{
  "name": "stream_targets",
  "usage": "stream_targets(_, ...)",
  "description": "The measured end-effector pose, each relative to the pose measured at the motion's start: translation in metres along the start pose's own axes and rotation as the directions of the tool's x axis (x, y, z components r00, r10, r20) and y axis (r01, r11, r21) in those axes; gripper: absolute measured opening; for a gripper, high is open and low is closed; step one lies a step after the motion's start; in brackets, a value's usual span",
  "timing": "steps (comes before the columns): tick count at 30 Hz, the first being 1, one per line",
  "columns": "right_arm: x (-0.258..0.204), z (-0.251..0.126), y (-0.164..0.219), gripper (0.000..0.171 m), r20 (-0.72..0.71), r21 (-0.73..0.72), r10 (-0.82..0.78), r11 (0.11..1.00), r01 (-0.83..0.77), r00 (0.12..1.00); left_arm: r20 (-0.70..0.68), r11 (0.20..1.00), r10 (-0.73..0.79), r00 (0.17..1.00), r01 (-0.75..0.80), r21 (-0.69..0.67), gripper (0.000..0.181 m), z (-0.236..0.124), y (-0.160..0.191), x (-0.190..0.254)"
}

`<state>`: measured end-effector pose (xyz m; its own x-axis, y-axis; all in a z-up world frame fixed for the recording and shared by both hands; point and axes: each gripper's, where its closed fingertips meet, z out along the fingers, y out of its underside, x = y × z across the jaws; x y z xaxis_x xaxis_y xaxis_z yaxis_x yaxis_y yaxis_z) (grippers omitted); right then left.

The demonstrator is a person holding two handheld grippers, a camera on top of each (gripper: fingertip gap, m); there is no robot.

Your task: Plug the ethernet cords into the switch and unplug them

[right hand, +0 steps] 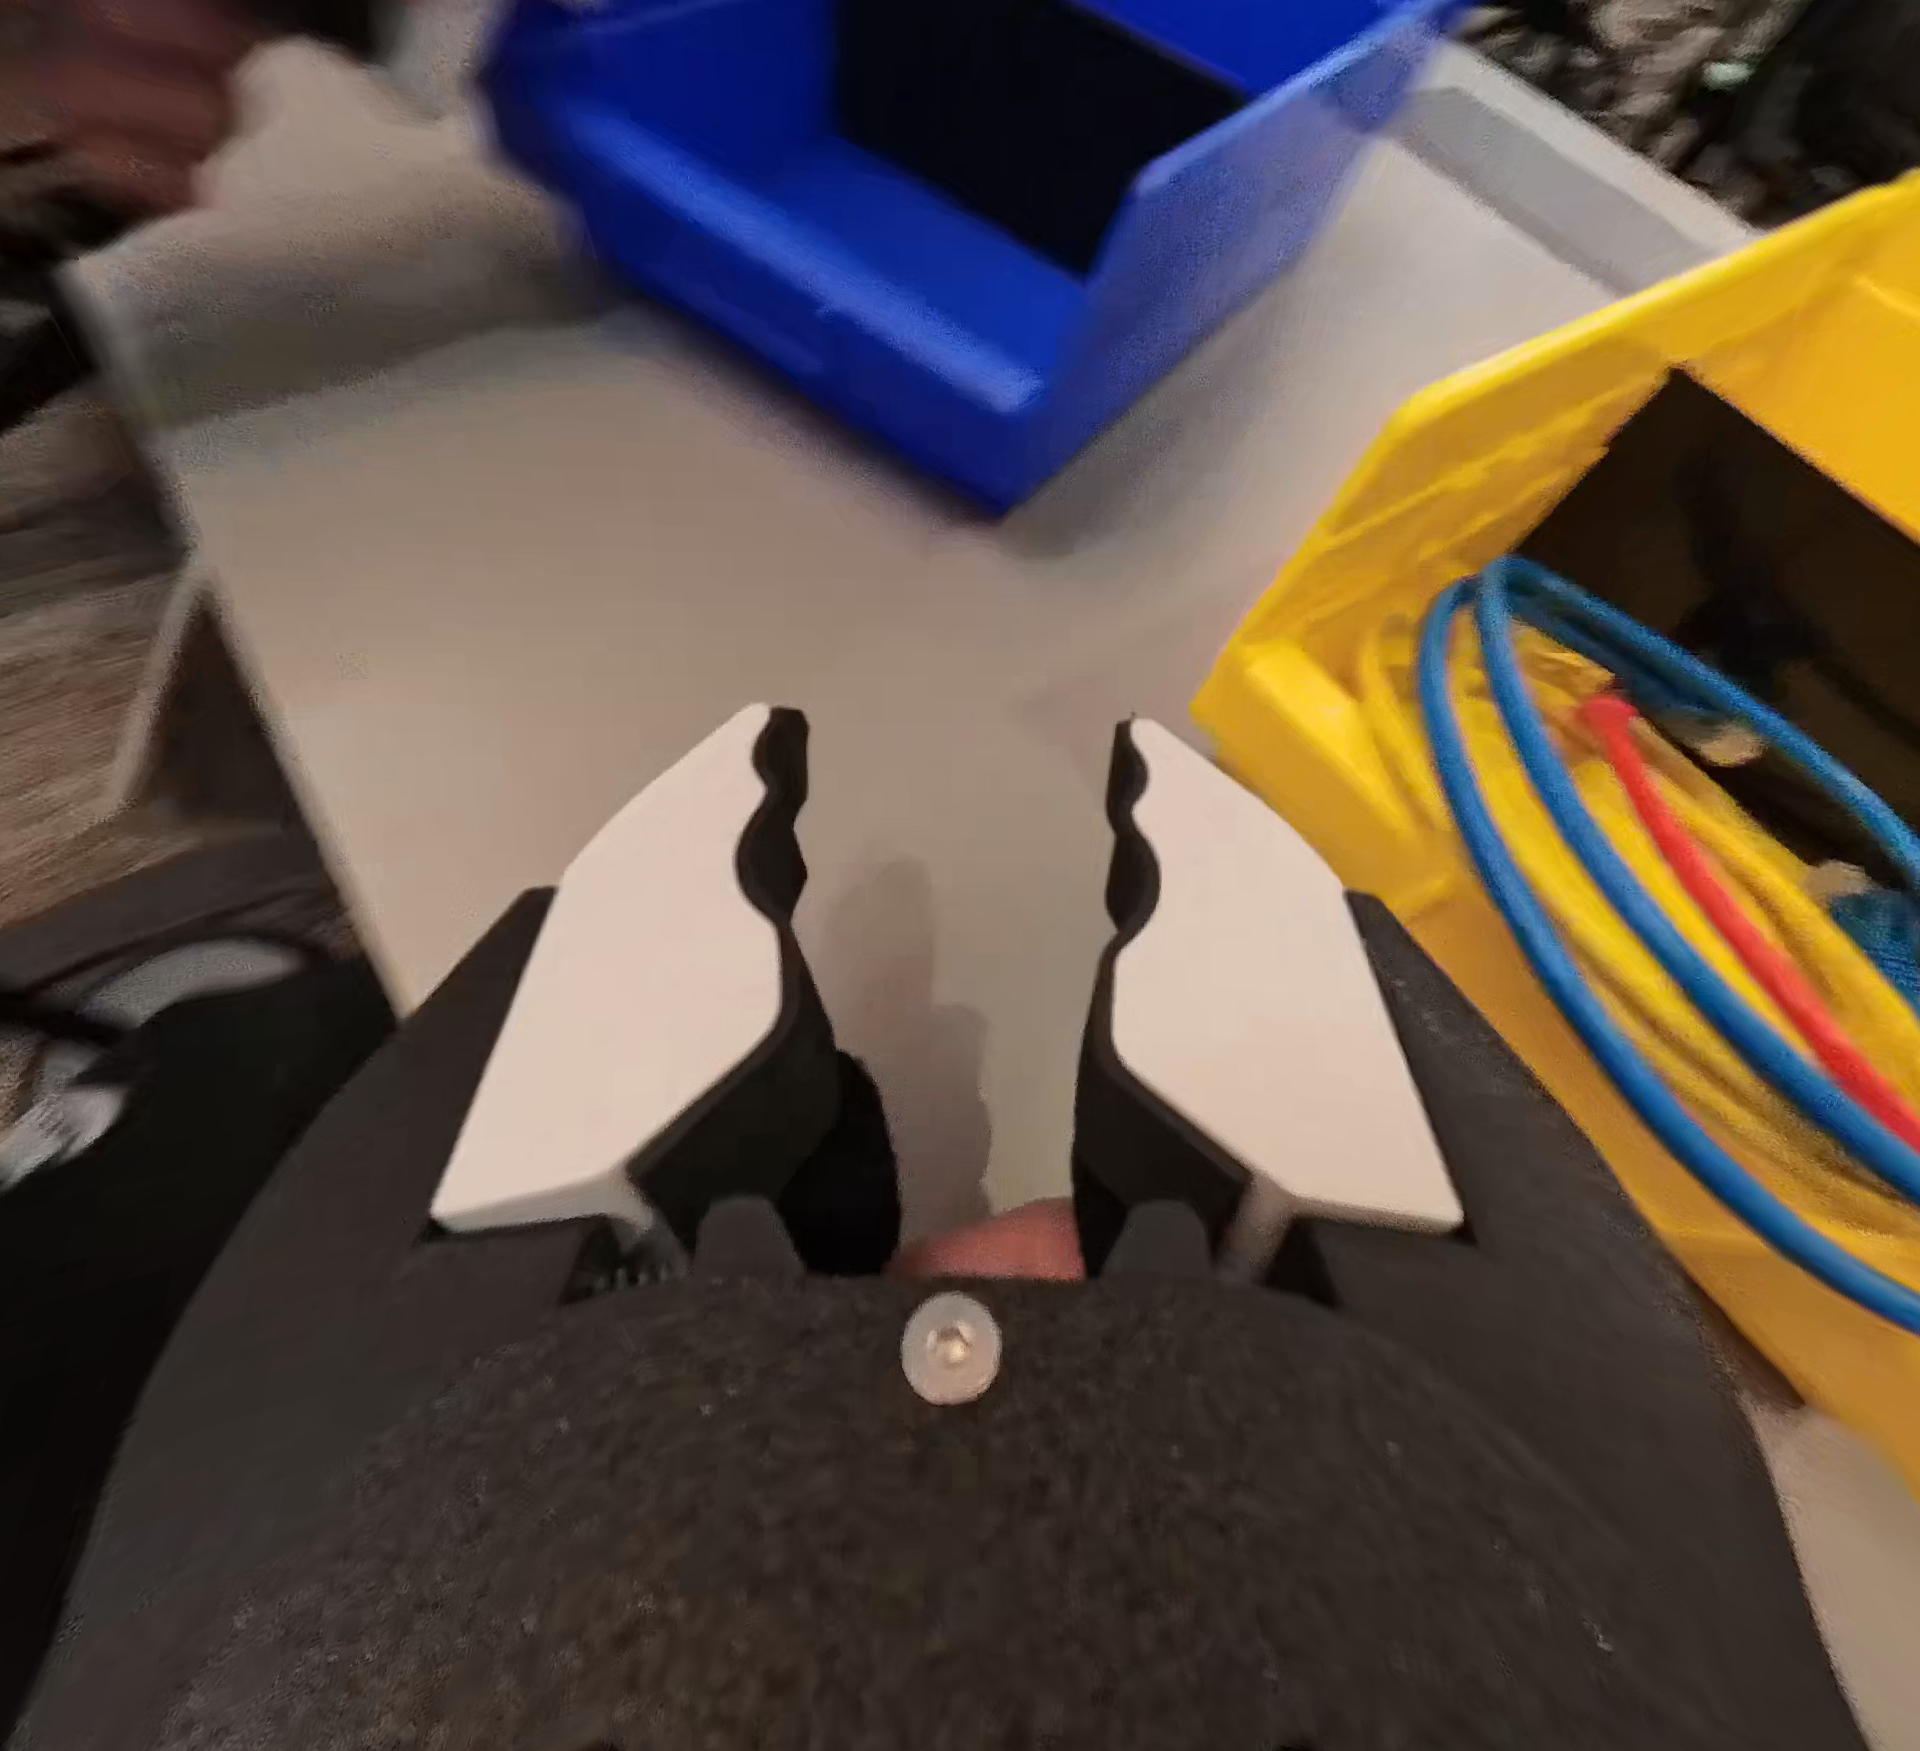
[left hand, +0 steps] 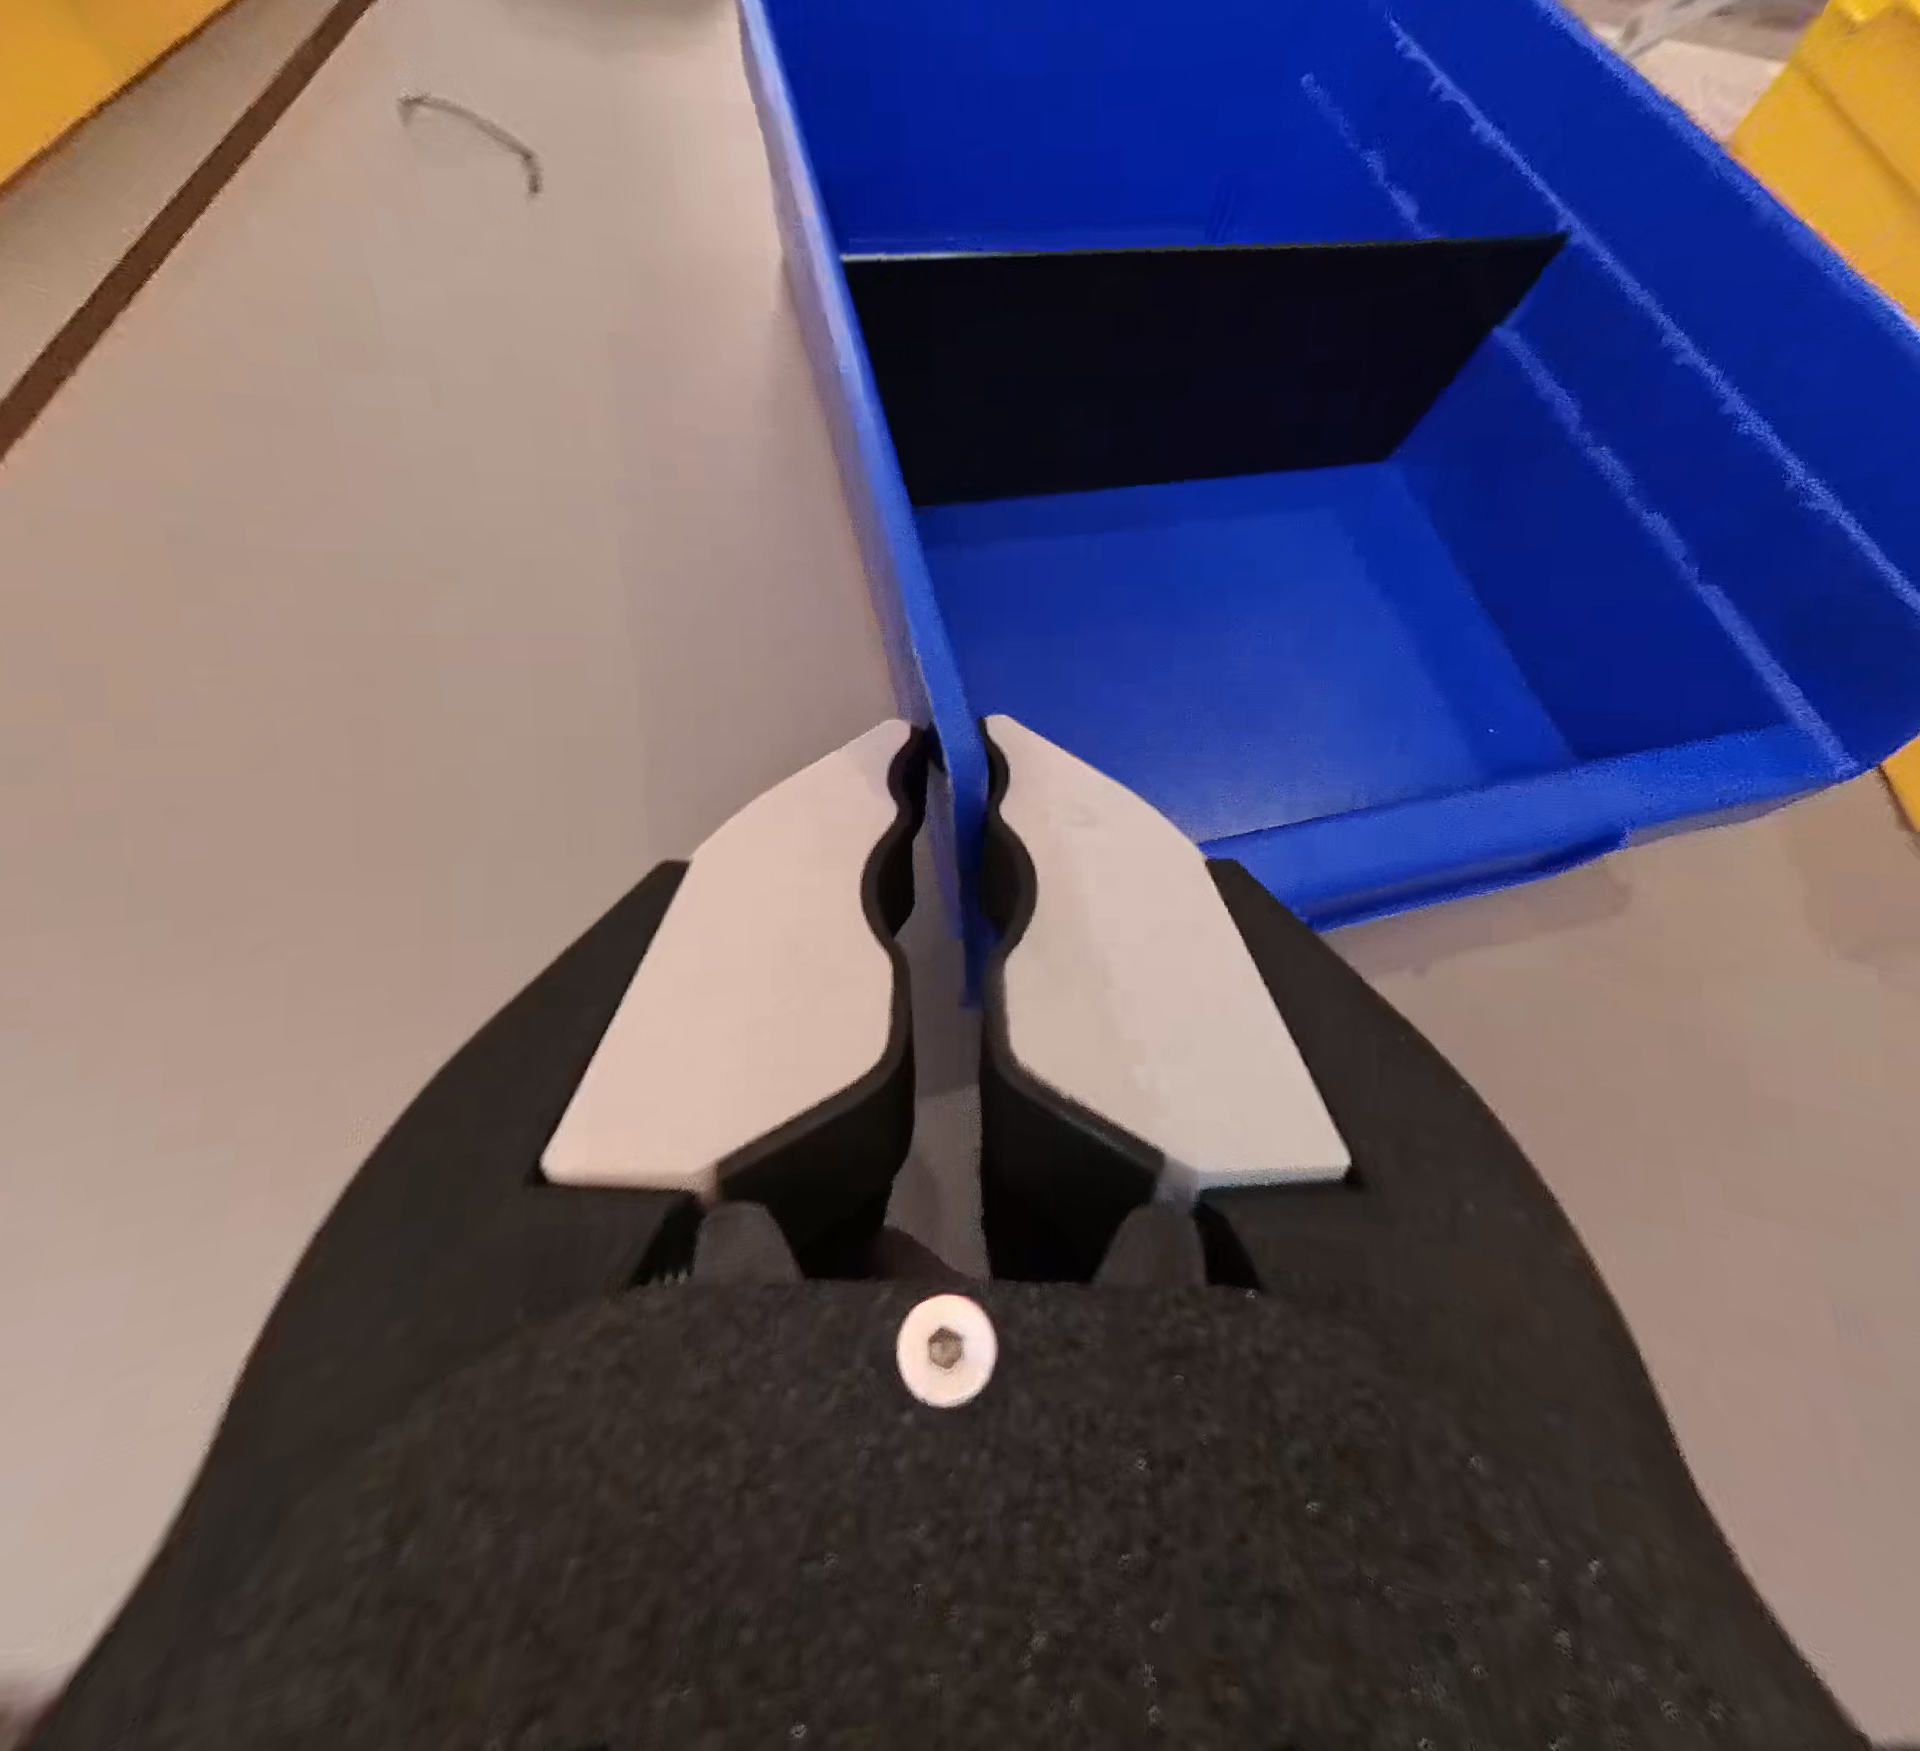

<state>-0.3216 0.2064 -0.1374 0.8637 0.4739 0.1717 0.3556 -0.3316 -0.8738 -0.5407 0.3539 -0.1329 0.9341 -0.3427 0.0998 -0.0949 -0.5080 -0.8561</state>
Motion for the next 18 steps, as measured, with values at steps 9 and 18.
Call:
stream_targets(9,-0.011,0.049,-0.037,0.016,0.035,0.008,0.28,0.96,-0.28,0.959,0.128,0.999,-0.033,0.991,0.031,0.011,0.009,-0.085,0.055,0.031)
stream_targets(18,0.004,0.022,-0.07,0.003,-0.101,0.152,0.219,0.967,-0.203,0.97,0.297,0.99,0.067,0.952,-0.1,0.097,0.009,-0.138,0.047,0.064)
